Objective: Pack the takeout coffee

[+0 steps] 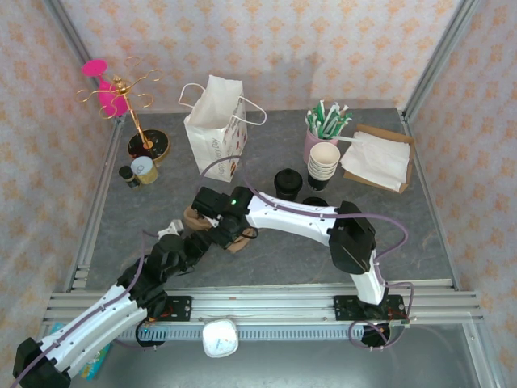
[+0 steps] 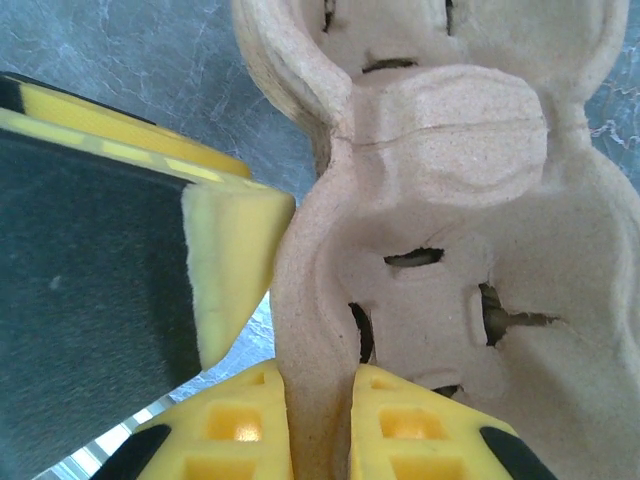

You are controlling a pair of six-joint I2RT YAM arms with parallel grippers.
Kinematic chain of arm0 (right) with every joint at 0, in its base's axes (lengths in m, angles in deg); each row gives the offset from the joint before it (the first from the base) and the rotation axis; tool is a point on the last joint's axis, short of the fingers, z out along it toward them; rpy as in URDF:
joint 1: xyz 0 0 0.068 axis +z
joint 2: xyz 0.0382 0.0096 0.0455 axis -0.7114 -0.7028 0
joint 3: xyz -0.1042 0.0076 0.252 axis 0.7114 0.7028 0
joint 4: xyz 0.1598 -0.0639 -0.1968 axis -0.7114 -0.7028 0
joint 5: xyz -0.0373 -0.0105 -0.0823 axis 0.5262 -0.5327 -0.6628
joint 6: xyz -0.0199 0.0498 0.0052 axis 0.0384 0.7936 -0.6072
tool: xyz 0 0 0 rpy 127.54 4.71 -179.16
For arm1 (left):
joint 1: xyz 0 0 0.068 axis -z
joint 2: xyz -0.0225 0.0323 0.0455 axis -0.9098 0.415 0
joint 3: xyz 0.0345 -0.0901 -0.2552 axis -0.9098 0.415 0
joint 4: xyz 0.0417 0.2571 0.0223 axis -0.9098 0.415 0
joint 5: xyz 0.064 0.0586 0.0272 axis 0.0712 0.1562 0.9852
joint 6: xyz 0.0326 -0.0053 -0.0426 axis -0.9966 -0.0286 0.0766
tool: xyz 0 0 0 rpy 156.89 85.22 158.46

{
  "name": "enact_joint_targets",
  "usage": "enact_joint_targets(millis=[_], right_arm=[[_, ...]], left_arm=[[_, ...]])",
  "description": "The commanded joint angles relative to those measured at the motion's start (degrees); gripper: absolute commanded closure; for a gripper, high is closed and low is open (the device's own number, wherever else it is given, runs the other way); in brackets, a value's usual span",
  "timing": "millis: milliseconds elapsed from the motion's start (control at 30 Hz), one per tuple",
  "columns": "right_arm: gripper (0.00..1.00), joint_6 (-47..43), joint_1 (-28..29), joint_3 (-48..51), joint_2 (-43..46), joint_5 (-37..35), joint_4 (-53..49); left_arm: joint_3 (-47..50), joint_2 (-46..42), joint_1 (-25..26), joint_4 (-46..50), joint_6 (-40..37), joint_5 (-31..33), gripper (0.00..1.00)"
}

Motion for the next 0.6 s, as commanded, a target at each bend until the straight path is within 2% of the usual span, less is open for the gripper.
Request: enact_joint_targets(millis=[0, 167, 367, 567], right_arm=[[0.85, 0.9, 0.5, -0.3, 4.4, 1.8, 2.3], [0.86, 1.5, 0.0, 1.1, 6.3, 1.9, 4.3], [0.86, 2.6, -0.3, -0.1, 6.5, -2.8, 0.7], [0.86, 3.6, -0.1, 0.3, 7.0, -3.7, -0.5]], left_arm=[[0.9, 2.9, -0.3, -2.5, 0.0, -0.7, 0.58], [0.4, 6.2, -0.3, -1.8, -2.0, 0.0, 0.59], [-1.8, 4.9, -0.5, 5.5, -3.7, 3.5, 0.59], [-2.8, 4.0, -1.7, 3.9, -3.2, 1.2, 0.6]])
